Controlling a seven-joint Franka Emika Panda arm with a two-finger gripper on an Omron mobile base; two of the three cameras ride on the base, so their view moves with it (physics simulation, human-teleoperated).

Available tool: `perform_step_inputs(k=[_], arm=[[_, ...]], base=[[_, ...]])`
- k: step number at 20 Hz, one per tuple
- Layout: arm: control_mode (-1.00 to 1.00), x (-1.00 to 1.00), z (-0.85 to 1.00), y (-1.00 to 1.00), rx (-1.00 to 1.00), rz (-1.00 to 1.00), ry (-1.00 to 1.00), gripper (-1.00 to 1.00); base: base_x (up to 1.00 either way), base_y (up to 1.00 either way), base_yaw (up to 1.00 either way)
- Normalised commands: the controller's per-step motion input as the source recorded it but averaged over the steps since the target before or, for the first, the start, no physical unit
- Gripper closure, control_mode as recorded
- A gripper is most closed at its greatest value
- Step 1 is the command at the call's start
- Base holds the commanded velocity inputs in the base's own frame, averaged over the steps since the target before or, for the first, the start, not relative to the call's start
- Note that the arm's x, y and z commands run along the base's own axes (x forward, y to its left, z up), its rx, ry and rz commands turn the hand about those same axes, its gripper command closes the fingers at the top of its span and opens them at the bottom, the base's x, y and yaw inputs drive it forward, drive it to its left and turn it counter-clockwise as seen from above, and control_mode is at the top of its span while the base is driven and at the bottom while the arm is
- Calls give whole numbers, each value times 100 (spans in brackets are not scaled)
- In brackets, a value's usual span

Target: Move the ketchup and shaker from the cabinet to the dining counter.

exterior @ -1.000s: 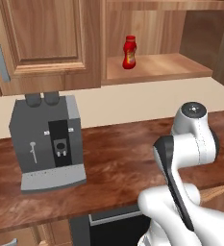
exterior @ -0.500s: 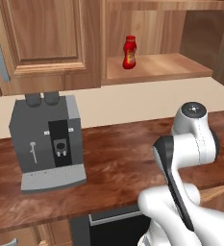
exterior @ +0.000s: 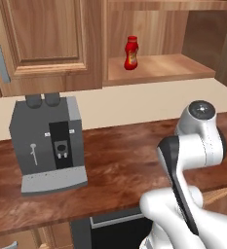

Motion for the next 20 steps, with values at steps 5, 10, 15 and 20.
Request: perform_step_inputs(k=[5, 10, 15, 20], arm=[[-100, 0, 39, 2, 0, -3, -8, -100], [-100, 0, 39, 6, 3, 0, -10, -100], [-100, -4, 40, 2, 10, 0, -7, -100], [-100, 0, 40, 8, 11, 0, -2, -100]], base=[[0, 0, 0], [0, 0, 0], [0, 0, 0], [0, 0, 0]])
